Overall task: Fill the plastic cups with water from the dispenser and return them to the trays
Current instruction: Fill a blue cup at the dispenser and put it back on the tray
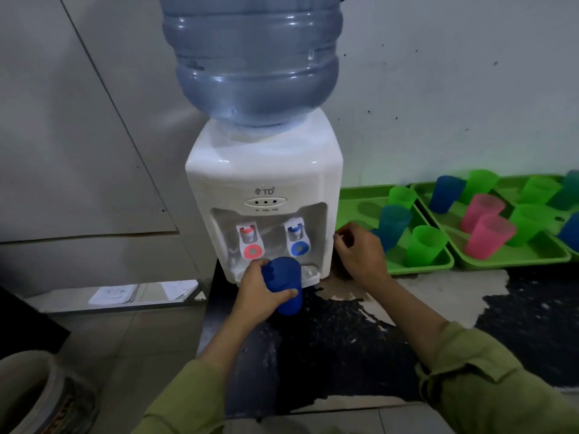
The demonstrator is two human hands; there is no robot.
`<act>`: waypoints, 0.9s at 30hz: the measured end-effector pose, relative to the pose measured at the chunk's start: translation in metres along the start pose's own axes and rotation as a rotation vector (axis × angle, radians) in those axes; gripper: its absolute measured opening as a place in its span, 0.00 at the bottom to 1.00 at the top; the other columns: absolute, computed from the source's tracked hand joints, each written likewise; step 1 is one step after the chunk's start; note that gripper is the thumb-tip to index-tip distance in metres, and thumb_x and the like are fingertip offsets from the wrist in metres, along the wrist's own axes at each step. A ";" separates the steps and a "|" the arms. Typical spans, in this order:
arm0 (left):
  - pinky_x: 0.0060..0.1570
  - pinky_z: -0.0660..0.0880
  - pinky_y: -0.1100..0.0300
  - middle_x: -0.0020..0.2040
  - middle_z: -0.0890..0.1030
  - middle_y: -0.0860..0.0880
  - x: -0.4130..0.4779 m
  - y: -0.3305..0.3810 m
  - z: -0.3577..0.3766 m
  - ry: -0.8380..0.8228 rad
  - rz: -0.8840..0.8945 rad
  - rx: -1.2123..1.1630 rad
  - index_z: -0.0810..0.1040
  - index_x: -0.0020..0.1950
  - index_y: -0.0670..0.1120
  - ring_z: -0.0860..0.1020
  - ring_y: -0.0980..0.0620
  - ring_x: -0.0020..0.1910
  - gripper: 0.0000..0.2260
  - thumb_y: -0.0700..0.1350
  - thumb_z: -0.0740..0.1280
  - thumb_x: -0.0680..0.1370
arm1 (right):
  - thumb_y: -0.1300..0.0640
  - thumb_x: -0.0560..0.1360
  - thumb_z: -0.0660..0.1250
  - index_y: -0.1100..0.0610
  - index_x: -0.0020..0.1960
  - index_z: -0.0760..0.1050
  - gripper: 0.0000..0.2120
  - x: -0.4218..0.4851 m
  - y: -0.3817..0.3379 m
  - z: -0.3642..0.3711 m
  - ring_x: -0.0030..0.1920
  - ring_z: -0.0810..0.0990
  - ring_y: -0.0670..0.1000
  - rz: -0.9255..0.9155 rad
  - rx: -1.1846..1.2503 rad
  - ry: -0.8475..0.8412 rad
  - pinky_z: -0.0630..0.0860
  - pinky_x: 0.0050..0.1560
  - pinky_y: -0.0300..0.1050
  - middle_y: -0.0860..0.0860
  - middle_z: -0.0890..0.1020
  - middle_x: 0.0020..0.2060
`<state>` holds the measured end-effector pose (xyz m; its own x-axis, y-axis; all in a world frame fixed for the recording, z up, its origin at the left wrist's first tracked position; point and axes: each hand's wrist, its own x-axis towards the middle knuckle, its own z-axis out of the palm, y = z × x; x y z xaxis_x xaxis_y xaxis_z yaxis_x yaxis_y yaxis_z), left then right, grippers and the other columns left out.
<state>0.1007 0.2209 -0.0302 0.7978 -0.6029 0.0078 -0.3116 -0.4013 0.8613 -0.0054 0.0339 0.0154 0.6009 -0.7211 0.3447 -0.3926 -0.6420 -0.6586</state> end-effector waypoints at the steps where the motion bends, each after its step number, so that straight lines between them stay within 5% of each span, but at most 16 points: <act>1: 0.52 0.68 0.63 0.60 0.69 0.52 0.001 0.010 0.000 -0.040 0.021 0.017 0.66 0.65 0.46 0.70 0.55 0.57 0.37 0.49 0.80 0.62 | 0.54 0.74 0.66 0.59 0.48 0.77 0.08 0.006 0.002 -0.005 0.42 0.79 0.55 0.002 0.011 0.011 0.69 0.38 0.42 0.56 0.82 0.41; 8: 0.42 0.72 0.72 0.53 0.73 0.58 0.015 0.097 0.024 -0.150 0.143 0.013 0.67 0.59 0.52 0.74 0.63 0.49 0.33 0.49 0.81 0.59 | 0.56 0.74 0.67 0.62 0.49 0.77 0.09 0.057 0.039 -0.057 0.43 0.80 0.55 -0.007 0.084 0.047 0.68 0.42 0.39 0.57 0.83 0.43; 14: 0.51 0.78 0.56 0.56 0.75 0.53 0.041 0.173 0.073 -0.103 0.209 -0.046 0.68 0.61 0.50 0.76 0.56 0.53 0.34 0.47 0.81 0.59 | 0.57 0.74 0.66 0.63 0.50 0.77 0.09 0.106 0.093 -0.099 0.45 0.80 0.56 -0.013 0.048 -0.009 0.72 0.44 0.43 0.58 0.82 0.44; 19: 0.38 0.67 0.80 0.53 0.73 0.56 0.084 0.216 0.112 0.055 0.212 0.061 0.69 0.61 0.50 0.73 0.60 0.47 0.34 0.53 0.80 0.59 | 0.57 0.74 0.66 0.64 0.52 0.76 0.11 0.143 0.134 -0.116 0.48 0.80 0.57 -0.041 0.007 -0.099 0.73 0.49 0.47 0.58 0.82 0.48; 23: 0.54 0.72 0.62 0.58 0.74 0.50 0.132 0.227 0.149 0.118 0.117 -0.024 0.69 0.62 0.46 0.74 0.52 0.56 0.35 0.48 0.80 0.60 | 0.57 0.75 0.66 0.64 0.57 0.75 0.14 0.171 0.168 -0.120 0.54 0.79 0.58 -0.025 -0.064 -0.202 0.72 0.54 0.47 0.59 0.81 0.54; 27: 0.55 0.70 0.60 0.64 0.70 0.47 0.182 0.215 0.181 0.152 -0.026 -0.070 0.65 0.68 0.45 0.72 0.50 0.61 0.39 0.47 0.79 0.62 | 0.56 0.76 0.64 0.63 0.62 0.72 0.17 0.192 0.204 -0.112 0.57 0.76 0.60 0.051 -0.150 -0.337 0.71 0.55 0.47 0.61 0.78 0.57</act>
<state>0.0854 -0.1002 0.0643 0.8758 -0.4793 0.0569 -0.2571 -0.3635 0.8954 -0.0485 -0.2649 0.0222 0.7640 -0.6426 0.0580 -0.5105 -0.6570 -0.5548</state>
